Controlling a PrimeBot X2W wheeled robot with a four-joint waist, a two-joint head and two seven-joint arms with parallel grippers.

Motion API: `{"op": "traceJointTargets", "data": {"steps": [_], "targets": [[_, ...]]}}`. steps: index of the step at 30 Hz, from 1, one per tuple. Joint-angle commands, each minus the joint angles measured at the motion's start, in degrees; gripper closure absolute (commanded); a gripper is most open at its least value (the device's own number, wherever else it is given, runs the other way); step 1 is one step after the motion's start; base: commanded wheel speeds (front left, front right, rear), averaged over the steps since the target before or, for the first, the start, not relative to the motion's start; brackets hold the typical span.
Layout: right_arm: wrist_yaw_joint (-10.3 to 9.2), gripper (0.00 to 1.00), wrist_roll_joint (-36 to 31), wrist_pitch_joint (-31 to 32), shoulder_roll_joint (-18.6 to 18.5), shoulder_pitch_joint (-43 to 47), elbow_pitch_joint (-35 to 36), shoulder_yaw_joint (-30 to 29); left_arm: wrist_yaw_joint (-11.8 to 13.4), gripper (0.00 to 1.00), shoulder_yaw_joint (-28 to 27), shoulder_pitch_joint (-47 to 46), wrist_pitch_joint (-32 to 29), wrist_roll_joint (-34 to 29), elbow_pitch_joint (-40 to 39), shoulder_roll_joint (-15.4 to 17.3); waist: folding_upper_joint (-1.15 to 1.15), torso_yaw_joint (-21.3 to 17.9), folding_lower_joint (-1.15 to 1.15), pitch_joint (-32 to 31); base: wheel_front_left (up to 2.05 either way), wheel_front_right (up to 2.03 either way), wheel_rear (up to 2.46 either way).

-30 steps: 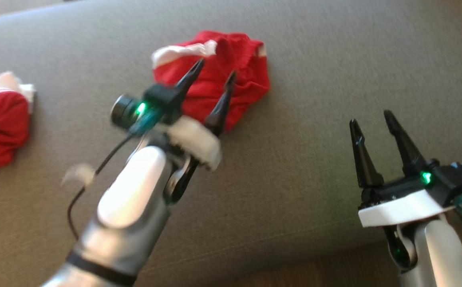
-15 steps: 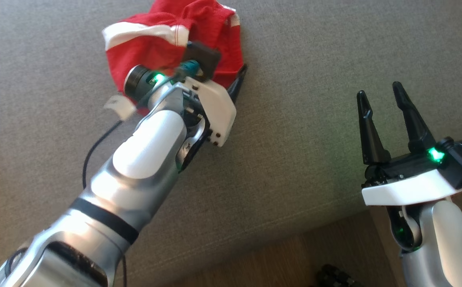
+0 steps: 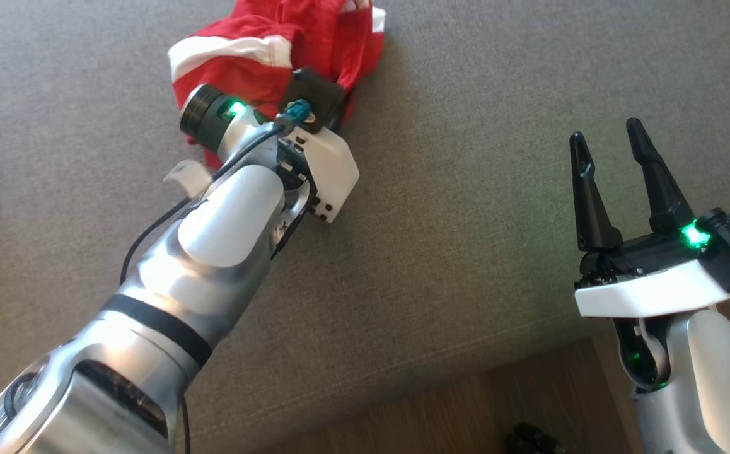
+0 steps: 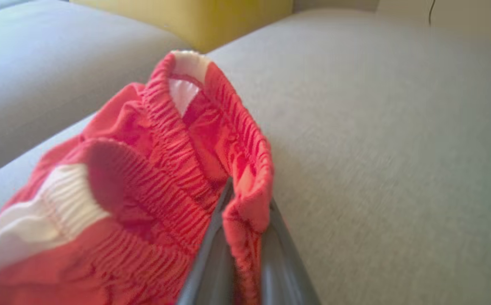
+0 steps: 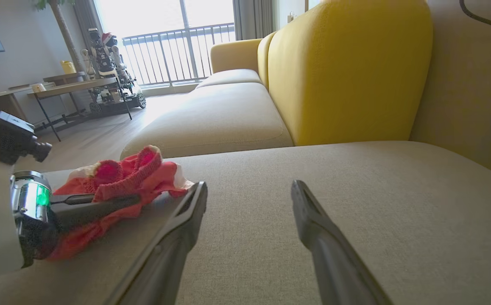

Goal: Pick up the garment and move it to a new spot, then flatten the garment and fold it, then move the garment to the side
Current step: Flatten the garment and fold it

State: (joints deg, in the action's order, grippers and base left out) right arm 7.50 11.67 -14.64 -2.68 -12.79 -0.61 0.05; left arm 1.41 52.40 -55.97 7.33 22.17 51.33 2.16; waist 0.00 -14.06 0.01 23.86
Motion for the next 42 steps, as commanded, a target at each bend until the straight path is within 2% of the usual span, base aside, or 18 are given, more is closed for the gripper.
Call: {"op": "traceJointTargets", "data": {"steps": [1,3,9,12,16,19,20,21,26,31,35,36,37,41,42], "targets": [[-0.01,0.00,0.00,-0.36,-0.20,-0.89,1.68,1.03,-0.50,1.00,-1.72,-3.05,1.89,0.73,-2.25,0.77,0.00,0.37,-0.01,-0.93,0.00,0.00,0.00],[-0.01,0.00,0.00,-0.36,-0.20,-0.78,1.42,1.11,-1.42,1.00,-2.08,-3.34,4.11,2.34,-4.14,0.75,0.00,0.55,-0.01,-2.08,0.00,0.00,0.00],[-0.01,0.00,-0.04,-0.36,-0.20,0.24,0.97,0.80,-1.95,1.00,-1.64,-5.10,7.38,3.32,-14.72,0.73,0.00,1.34,-0.01,-5.59,0.00,0.00,0.00],[-0.01,0.00,-0.23,-0.36,-0.20,0.78,1.04,0.14,-4.00,1.00,-0.20,-3.51,7.60,2.47,-20.86,0.77,0.00,2.26,-0.01,-6.40,0.00,0.00,0.00],[-0.01,0.00,-0.66,-0.36,-0.20,1.06,1.68,-0.53,-4.27,1.00,3.54,2.55,7.64,-1.60,-25.81,3.26,0.00,3.97,-0.01,-6.08,0.00,0.00,0.00],[-0.01,0.00,-1.11,-0.36,-0.20,1.10,1.88,-0.83,-4.31,1.00,6.87,9.01,7.65,-2.95,-24.62,5.40,0.00,4.91,-0.01,-5.74,0.00,0.00,0.00],[-0.01,0.00,-1.20,-0.36,-0.20,1.05,1.94,-0.93,-4.51,0.57,7.36,11.02,7.65,-2.42,-24.04,5.68,0.00,5.14,-0.01,-5.63,0.00,0.00,0.00],[-0.01,0.00,-1.31,-0.36,-0.20,0.96,2.00,-1.11,-4.69,0.00,7.36,12.87,7.65,-1.44,-23.67,5.76,0.00,5.42,-0.01,-5.52,0.00,0.00,0.00],[-0.01,0.00,-1.99,-0.36,-0.20,0.79,2.30,-1.48,-5.46,0.00,6.60,18.40,7.65,3.09,-23.51,5.81,0.00,6.70,-0.01,-5.58,0.00,0.00,0.00],[-0.01,0.00,-2.24,-0.36,-0.20,1.09,2.35,-1.42,-5.64,0.00,1.94,21.35,7.21,10.24,-27.52,6.34,0.00,7.16,-0.01,-6.20,0.00,0.00,0.00],[-0.01,0.00,-2.34,-0.36,-0.20,1.34,2.28,-0.97,-6.65,0.00,-2.70,22.43,4.77,18.37,-31.16,6.91,0.00,6.98,-0.01,-6.52,0.00,0.00,0.00],[-0.01,0.00,-2.34,-0.36,-0.20,1.34,2.28,-0.97,-6.65,0.00,-2.70,22.43,4.77,18.37,-31.16,6.91,0.00,6.98,-0.01,-6.52,0.00,0.00,0.00],[-0.01,0.00,-2.33,-0.36,-0.20,1.31,2.25,-0.59,-7.08,0.00,-5.12,22.62,2.85,23.08,-31.54,6.84,0.00,6.63,-0.01,-6.57,0.00,0.00,0.00],[-0.01,0.00,-2.41,-0.36,-0.20,1.20,2.65,-0.04,-7.54,0.00,-10.05,22.32,-3.52,33.72,-29.50,6.26,0.00,5.28,-0.01,-6.35,0.00,0.00,0.00],[-0.01,0.00,-2.41,-0.36,-0.20,1.20,2.65,-0.04,-7.54,0.00,-10.05,22.32,-3.52,33.72,-29.50,6.26,0.00,5.28,-0.01,-6.35,0.00,0.00,0.00]]}}
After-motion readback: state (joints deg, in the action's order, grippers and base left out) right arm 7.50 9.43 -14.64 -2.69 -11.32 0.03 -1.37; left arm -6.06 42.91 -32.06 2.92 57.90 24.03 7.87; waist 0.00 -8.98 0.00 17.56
